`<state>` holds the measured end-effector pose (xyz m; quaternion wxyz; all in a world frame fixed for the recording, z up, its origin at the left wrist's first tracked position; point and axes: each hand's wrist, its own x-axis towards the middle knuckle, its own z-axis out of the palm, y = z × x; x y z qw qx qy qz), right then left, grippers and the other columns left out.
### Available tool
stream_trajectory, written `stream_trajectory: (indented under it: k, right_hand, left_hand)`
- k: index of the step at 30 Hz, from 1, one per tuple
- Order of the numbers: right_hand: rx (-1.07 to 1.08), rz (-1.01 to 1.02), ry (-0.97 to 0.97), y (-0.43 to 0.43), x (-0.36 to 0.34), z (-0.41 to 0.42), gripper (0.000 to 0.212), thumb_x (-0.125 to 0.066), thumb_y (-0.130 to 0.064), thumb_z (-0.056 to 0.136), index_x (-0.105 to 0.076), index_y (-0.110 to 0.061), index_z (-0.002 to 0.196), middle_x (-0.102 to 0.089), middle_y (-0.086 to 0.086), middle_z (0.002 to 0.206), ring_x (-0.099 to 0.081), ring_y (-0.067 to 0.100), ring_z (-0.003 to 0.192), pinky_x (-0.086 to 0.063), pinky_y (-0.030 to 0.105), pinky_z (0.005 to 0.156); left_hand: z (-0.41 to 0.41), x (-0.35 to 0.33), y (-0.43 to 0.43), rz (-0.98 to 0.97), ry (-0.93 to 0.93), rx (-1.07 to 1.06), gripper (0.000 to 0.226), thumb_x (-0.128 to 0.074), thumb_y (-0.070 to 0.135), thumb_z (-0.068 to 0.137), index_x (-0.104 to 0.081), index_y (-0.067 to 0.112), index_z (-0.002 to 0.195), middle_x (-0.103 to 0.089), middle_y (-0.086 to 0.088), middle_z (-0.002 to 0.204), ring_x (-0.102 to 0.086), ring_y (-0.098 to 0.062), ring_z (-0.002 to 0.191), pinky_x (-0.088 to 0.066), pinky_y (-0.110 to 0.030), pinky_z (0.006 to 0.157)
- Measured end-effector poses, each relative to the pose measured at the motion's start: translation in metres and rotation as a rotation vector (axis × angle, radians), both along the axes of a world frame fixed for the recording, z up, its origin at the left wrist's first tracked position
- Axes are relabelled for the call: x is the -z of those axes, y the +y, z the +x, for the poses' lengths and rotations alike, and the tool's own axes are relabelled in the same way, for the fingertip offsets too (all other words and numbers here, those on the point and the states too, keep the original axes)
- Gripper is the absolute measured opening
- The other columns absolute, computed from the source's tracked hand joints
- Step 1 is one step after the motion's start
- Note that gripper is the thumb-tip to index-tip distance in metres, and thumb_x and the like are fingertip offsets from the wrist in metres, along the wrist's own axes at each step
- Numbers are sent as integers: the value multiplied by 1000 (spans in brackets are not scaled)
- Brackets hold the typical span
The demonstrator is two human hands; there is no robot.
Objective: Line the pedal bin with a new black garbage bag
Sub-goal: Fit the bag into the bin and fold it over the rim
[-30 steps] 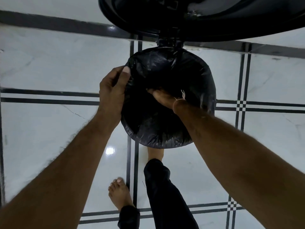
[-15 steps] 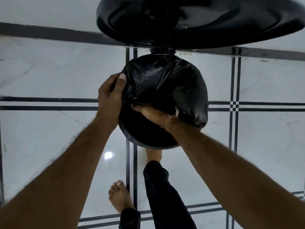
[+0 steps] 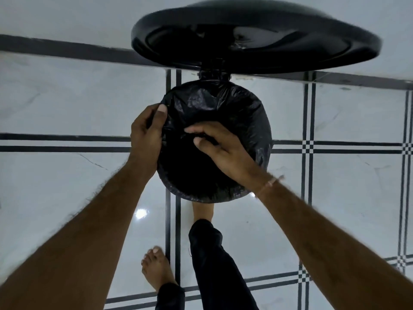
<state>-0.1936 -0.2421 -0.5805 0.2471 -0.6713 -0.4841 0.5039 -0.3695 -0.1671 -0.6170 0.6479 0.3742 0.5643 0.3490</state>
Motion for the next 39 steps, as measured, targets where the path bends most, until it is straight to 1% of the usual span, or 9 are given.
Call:
stream_trajectory:
  k: [4,10,17,23,27,30,33,35,39]
  right_hand:
    - [-62,-185,-82,65,46,3,40,-62,-50,92,-69,-41,131,-58,-4,146,-53,16,137,-37,35,120]
    - [-197,-518,-478,90,109,26,60,-42,-54,106,-45,-20,156,-44,4,162,-35,31,153,-24,39,125]
    - [-4,22,-278,-18,-7,-7,39,-55,-36,101,-64,-27,139,-60,3,141,-54,21,134,-40,37,116]
    - [-181,-631,71,-1,17,-33,55,-51,-52,103,-44,-37,155,-36,-5,167,-30,20,154,-19,37,125]
    - [-43,-748,-161,15,58,-25,73,-53,-54,102,-31,-20,162,-32,8,169,-31,29,154,-20,33,123]
    - [-87,-650,-279,15,54,-20,45,-48,-35,107,-56,-15,147,-54,14,153,-49,33,142,-34,30,111]
    - [-6,-136,-516,-4,15,-16,34,-52,-41,97,-71,-24,119,-73,4,120,-68,30,110,-57,38,89]
    - [-15,162,-563,-3,-2,-13,39,-52,-46,96,-67,-29,127,-65,-3,130,-62,25,115,-54,36,91]
    - [-160,-53,-567,60,10,-4,49,-45,-58,98,-52,-43,144,-50,-4,152,-47,35,138,-44,54,108]
  left_hand:
    - [0,2,-2,4,-10,9,27,-55,30,105,-72,10,112,-72,-8,106,-68,-23,104,-55,-49,100]
    - [1,9,-2,21,-13,14,29,-56,31,105,-70,6,110,-67,-6,100,-64,-21,99,-53,-50,100]
    - [3,-2,0,-13,26,-9,27,-56,29,104,-71,7,112,-72,-4,102,-68,-19,100,-57,-42,96]
    - [2,-3,5,-69,36,10,21,-57,26,104,-71,11,109,-73,0,98,-70,-17,98,-59,-34,89]
    - [0,3,6,-72,28,-3,21,-59,29,102,-74,15,108,-75,-6,107,-71,-27,109,-58,-43,97]
    - [1,3,4,-79,23,-23,21,-59,28,102,-75,16,107,-75,-7,108,-70,-31,112,-57,-47,100]
    - [2,-1,4,-77,31,-38,26,-60,29,100,-74,10,109,-75,-15,111,-69,-36,112,-54,-53,102]
    - [2,-5,5,-86,35,-38,25,-59,29,101,-73,10,110,-75,-15,111,-70,-34,111,-54,-53,102]
    - [2,-6,5,-86,46,-15,27,-58,28,103,-71,8,114,-75,-10,109,-71,-28,108,-57,-43,99]
